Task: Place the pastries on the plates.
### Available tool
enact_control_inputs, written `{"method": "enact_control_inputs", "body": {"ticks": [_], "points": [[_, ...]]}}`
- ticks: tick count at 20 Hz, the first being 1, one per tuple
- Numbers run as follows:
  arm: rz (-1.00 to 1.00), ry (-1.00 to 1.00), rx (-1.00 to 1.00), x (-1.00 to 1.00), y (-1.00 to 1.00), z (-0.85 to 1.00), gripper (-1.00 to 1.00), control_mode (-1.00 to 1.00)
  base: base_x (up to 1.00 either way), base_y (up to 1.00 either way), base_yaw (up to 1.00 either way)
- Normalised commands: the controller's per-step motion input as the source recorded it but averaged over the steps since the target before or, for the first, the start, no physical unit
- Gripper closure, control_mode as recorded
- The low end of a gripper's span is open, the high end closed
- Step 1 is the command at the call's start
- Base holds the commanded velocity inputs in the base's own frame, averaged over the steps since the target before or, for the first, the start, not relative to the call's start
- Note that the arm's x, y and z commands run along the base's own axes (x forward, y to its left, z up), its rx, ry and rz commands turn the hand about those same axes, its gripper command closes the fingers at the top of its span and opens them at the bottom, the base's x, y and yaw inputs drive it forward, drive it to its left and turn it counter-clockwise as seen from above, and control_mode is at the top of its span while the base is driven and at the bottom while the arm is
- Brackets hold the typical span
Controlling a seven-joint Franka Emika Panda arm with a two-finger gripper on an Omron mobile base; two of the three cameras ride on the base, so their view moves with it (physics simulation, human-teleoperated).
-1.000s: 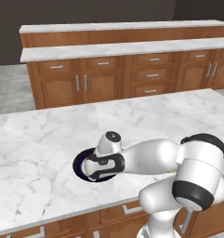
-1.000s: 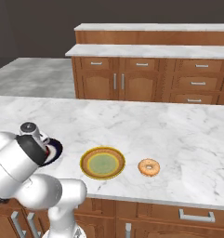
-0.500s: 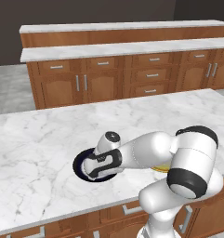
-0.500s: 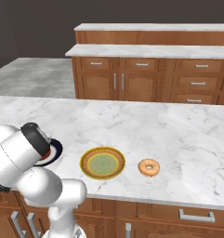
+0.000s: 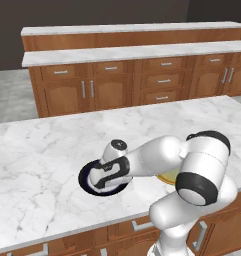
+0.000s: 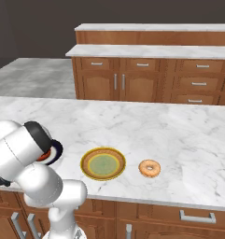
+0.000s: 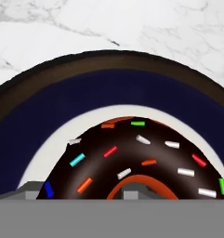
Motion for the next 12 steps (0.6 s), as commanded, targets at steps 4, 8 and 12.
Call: {"method": "enact_control_inputs", "body": {"ticks": [4, 8, 12], "points": [[0.00, 0.00, 0.00, 0.00, 0.00, -0.05, -1.00, -1.00, 0.00, 0.00, 0.00], [0.00, -0.01, 0.00, -0.02, 0.00, 0.01, -1.00, -1.00, 0.00, 0.00, 0.00], [0.00, -0.06, 0.00, -0.07, 0.00, 0.02, -1.00, -1.00, 0.00, 0.00, 0.00]]}}
